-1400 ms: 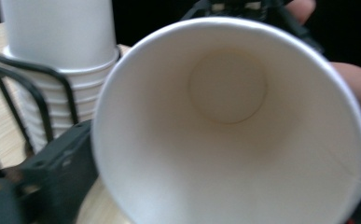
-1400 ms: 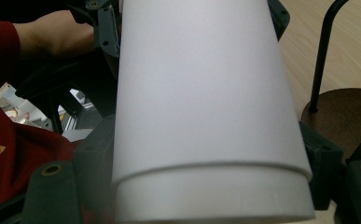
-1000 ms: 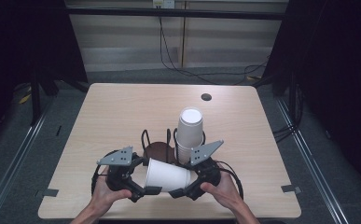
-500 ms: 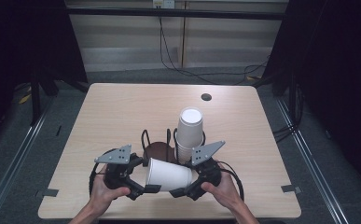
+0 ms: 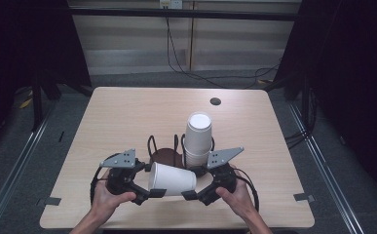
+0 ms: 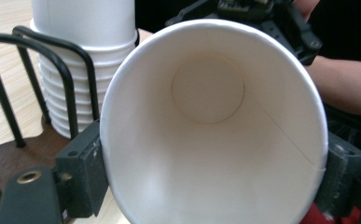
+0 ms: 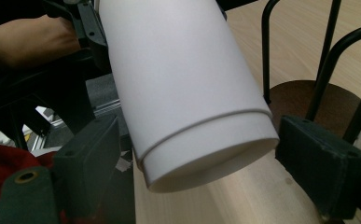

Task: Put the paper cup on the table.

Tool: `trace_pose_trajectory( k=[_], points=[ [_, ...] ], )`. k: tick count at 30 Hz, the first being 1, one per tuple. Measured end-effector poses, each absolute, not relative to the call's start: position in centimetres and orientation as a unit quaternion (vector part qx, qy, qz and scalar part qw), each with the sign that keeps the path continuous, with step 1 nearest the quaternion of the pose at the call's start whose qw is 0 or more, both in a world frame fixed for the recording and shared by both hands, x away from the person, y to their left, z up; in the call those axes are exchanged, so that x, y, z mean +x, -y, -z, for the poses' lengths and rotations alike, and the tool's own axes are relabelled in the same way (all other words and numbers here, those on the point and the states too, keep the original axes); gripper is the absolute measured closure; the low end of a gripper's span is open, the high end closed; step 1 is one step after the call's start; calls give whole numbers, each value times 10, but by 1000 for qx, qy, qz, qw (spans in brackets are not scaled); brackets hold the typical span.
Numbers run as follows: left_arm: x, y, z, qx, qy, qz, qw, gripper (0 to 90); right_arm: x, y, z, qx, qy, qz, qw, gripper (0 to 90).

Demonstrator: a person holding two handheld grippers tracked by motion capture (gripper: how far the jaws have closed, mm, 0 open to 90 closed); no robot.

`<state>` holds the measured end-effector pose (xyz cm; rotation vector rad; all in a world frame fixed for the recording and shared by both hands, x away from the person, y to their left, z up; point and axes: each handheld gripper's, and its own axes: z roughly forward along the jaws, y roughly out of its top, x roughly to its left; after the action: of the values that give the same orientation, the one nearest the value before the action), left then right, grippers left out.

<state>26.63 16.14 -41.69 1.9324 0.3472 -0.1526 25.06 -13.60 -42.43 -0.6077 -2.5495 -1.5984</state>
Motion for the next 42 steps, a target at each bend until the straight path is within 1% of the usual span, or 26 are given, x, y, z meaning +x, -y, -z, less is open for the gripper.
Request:
trace_pose_trajectory(
  k=[7, 10, 14, 16, 22, 26, 34, 39, 42],
  points=[
    [267, -164, 418, 824, -153, 57, 543, 158, 250, 142, 425, -217, 827, 518, 20, 145],
    [266, -167, 419, 827, -158, 55, 536, 157, 248, 146, 425, -238, 825, 512, -3, 145],
    [266, -172, 418, 830, -163, 51, 532, 154, 247, 151, 425, -251, 819, 516, -14, 146],
    [265, -174, 416, 836, -157, 42, 524, 152, 247, 153, 424, -265, 816, 513, -28, 146],
    [265, -180, 412, 848, -164, 34, 503, 153, 248, 160, 423, -283, 806, 519, -35, 146],
    [264, -187, 416, 854, -162, 40, 493, 144, 248, 164, 423, -287, 803, 521, -39, 147],
    [272, -201, 417, 868, -188, 26, 459, 144, 247, 169, 422, -294, 800, 521, -51, 147],
    [276, -202, 416, 871, -195, 25, 450, 147, 246, 174, 421, -301, 796, 523, -59, 147],
    [276, -212, 412, 873, -205, 18, 442, 147, 242, 178, 422, -304, 795, 522, -61, 147]
  ],
)
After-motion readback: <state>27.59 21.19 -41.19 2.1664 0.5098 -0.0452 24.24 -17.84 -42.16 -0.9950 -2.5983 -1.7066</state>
